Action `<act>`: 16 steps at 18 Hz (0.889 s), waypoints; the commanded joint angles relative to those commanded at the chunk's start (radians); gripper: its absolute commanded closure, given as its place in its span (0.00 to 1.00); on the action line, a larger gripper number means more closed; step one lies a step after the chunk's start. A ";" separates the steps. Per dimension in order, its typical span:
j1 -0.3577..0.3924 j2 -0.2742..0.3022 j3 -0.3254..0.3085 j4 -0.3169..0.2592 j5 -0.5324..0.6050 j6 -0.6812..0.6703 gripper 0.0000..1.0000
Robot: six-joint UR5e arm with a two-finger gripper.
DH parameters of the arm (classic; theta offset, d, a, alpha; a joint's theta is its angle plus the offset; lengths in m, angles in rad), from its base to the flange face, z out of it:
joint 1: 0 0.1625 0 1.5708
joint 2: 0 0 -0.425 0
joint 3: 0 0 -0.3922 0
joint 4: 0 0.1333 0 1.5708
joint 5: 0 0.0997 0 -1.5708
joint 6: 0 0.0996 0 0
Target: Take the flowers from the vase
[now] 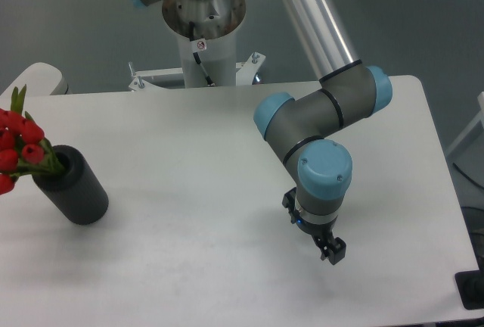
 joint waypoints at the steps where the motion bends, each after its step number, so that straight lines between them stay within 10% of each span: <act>1: 0.000 0.000 0.000 0.000 -0.002 0.000 0.00; 16: 0.000 0.024 -0.015 -0.011 -0.061 -0.003 0.00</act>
